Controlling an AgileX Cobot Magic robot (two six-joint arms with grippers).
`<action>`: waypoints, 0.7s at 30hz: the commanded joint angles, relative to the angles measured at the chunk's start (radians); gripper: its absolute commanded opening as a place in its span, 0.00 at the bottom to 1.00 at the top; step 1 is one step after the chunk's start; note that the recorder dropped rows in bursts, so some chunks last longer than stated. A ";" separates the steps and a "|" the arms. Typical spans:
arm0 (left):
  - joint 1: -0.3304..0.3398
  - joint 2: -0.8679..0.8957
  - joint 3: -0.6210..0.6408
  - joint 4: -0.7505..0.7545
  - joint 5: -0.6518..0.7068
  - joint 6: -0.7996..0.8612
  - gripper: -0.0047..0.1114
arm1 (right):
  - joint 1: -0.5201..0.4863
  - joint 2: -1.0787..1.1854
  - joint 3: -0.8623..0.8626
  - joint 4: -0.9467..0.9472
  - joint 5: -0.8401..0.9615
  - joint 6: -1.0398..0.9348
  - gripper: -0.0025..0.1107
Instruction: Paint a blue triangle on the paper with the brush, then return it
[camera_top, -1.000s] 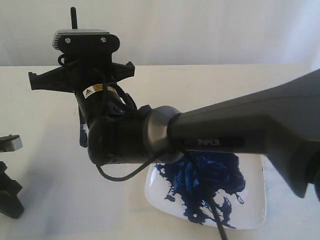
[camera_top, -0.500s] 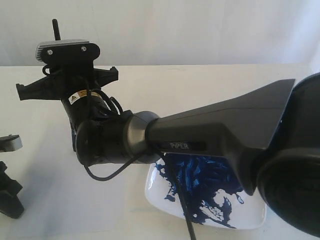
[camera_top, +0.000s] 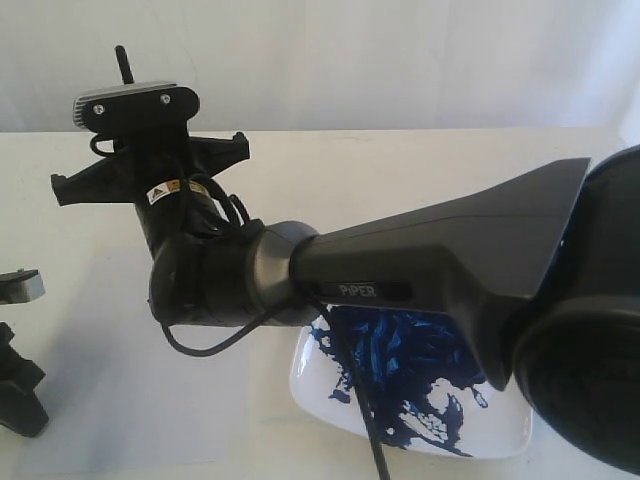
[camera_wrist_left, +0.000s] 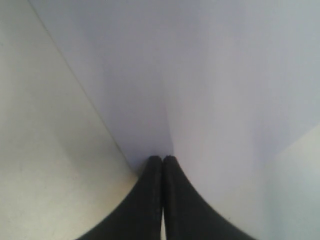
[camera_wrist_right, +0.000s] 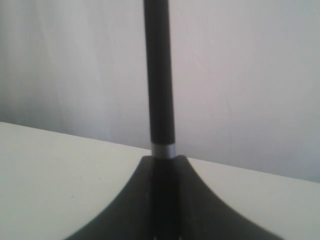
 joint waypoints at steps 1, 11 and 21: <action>0.001 0.004 0.009 0.000 0.015 -0.006 0.04 | 0.002 -0.015 -0.002 0.063 -0.002 -0.101 0.02; 0.001 0.004 0.009 0.000 0.015 -0.006 0.04 | 0.002 -0.026 -0.002 0.147 -0.011 -0.240 0.02; 0.001 0.004 0.009 0.000 0.015 -0.006 0.04 | 0.019 -0.036 -0.002 0.212 -0.080 -0.281 0.02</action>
